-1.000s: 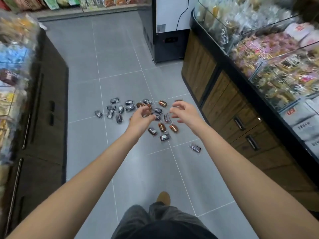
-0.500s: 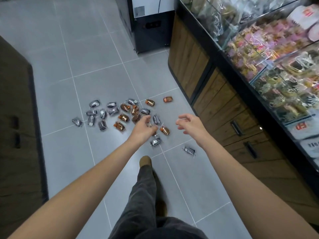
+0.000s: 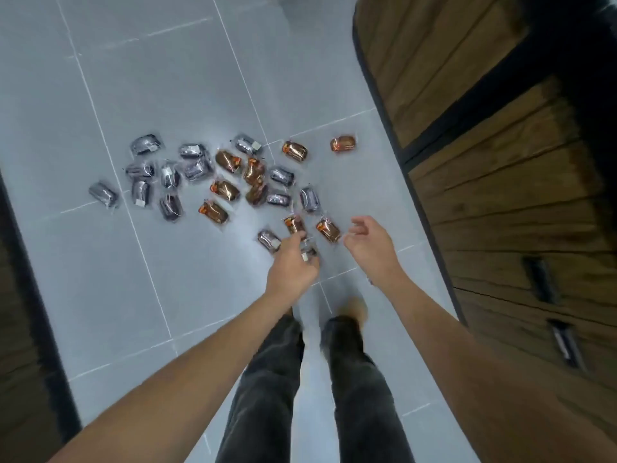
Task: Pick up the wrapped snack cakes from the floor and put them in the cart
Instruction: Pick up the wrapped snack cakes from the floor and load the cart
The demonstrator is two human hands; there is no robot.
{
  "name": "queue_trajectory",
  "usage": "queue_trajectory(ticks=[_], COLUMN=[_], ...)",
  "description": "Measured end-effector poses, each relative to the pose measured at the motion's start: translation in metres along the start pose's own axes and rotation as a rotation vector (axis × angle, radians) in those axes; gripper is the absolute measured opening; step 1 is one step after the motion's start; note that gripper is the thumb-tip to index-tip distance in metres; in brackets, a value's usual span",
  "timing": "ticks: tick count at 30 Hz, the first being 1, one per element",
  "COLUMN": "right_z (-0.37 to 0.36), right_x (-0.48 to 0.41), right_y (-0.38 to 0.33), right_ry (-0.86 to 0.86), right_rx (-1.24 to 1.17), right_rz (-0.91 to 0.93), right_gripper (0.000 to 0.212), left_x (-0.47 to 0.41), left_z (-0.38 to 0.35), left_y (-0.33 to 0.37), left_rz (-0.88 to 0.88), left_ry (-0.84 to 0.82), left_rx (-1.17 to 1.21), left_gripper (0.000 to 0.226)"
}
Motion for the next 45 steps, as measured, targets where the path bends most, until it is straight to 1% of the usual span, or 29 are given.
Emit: queue_trajectory(ticks=[3,5,7,9,12,15,17,20,22,24,26,29,34,36,39,42,43,45], right_z=[-0.026,-0.047,-0.068,-0.090,-0.120,-0.149,-0.166,-0.185,-0.195,-0.204,-0.209,-0.212,-0.200,-0.187,-0.162,-0.128,-0.110,-0.102], right_x=[-0.067,-0.114,-0.157,-0.195,-0.245,-0.288,-0.311,-0.337,-0.348,-0.357,-0.365,-0.373,-0.354,-0.334,-0.295,-0.257,-0.239,-0.220], right_y=[0.046,0.085,0.123,0.161,0.215,0.264,0.292,0.327,0.346,0.360,0.369,0.376,0.368,0.360,0.339,0.307,0.287,0.274], right_ry=[-0.022,-0.042,-0.075,-0.104,-0.141,-0.177,-0.174,-0.144,-0.142,-0.121,-0.054,0.027,0.023,0.020,0.018,0.038,0.038,-0.004], right_rx=[0.049,0.082,0.141,0.214,0.299,0.402,0.485,0.584,0.670,0.745,0.806,0.831,0.723,0.677,0.626,0.560,0.530,0.501], right_rz=[-0.004,-0.012,-0.007,0.015,0.014,0.050,0.068,0.100,0.127,0.160,0.196,0.232,0.230,0.193,0.128,0.085,0.073,0.045], right_gripper=[0.024,0.030,0.037,0.040,0.044,0.048,0.056,0.073,0.087,0.096,0.094,0.083,0.074,0.073,0.078,0.079,0.079,0.077], left_x=[-0.059,-0.101,-0.140,-0.176,-0.224,-0.266,-0.291,-0.318,-0.330,-0.337,-0.341,-0.344,-0.338,-0.326,-0.301,-0.270,-0.254,-0.240], left_z=[-0.044,-0.072,-0.100,-0.126,-0.165,-0.199,-0.217,-0.238,-0.249,-0.256,-0.261,-0.265,-0.249,-0.236,-0.209,-0.178,-0.162,-0.150], left_y=[-0.040,-0.071,-0.101,-0.130,-0.173,-0.212,-0.236,-0.268,-0.287,-0.303,-0.315,-0.321,-0.303,-0.290,-0.261,-0.223,-0.200,-0.186], left_rz=[0.071,0.136,0.162,0.179,0.202,0.118,0.039,-0.055,-0.119,-0.173,-0.217,-0.224,-0.127,-0.121,-0.121,-0.098,-0.105,-0.070], left_ry=[0.041,0.065,0.108,0.134,0.104,0.067,0.074,0.082,0.060,0.041,0.049,0.090,0.016,0.003,0.001,0.022,0.019,0.020], left_rx=[-0.007,-0.005,0.002,-0.031,-0.104,-0.249,-0.367,-0.498,-0.580,-0.666,-0.730,-0.759,-0.673,-0.658,-0.639,-0.596,-0.583,-0.555], left_gripper=[0.053,0.057,0.061,0.066,0.069,0.069,0.071,0.078,0.084,0.088,0.087,0.082,0.079,0.080,0.079,0.079,0.079,0.079])
Point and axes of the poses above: each hand's wrist, its own x-axis away from the middle knuckle, its own z-axis out of the back of the hand, y = z × x, the point moved 1 cm from there along -x, towards the middle knuckle, and after that the axes turned 4 degrees about z, right-handed, at the moved point
